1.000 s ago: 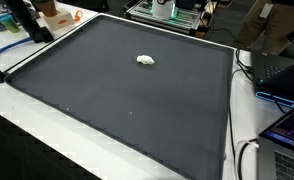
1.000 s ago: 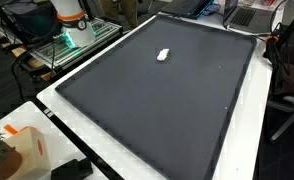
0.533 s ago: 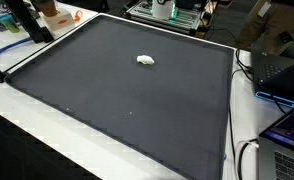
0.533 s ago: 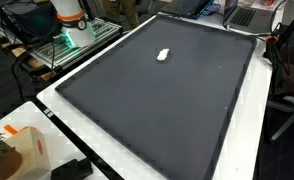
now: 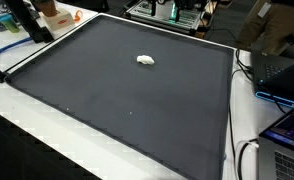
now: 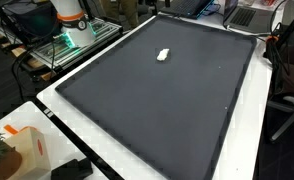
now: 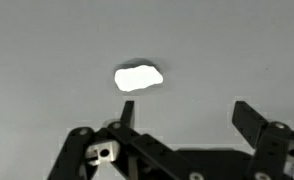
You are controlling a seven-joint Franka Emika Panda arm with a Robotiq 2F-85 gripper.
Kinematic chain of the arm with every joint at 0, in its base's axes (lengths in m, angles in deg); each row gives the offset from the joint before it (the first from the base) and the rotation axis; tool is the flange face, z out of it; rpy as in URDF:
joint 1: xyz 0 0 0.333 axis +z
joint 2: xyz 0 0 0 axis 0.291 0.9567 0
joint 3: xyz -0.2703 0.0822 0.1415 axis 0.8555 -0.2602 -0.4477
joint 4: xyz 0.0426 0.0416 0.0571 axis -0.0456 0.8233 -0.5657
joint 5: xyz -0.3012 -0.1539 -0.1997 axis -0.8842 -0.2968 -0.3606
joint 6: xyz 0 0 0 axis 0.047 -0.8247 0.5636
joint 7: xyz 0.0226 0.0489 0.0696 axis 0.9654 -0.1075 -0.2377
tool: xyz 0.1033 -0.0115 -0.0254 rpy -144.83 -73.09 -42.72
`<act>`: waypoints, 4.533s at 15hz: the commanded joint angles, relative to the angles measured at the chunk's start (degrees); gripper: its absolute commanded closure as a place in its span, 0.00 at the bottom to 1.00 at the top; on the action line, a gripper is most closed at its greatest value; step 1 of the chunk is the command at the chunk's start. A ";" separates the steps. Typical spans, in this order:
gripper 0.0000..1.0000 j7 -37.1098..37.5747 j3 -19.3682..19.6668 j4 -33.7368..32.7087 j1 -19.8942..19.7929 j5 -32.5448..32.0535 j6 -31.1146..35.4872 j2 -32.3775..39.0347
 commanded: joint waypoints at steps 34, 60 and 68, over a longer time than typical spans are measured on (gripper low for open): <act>0.00 35.36 4.03 9.10 -7.95 -59.40 28.37 7.33; 0.00 89.30 0.57 -4.59 -14.17 -130.37 34.81 24.17; 0.00 89.50 1.52 -4.07 -13.88 -127.66 35.17 23.07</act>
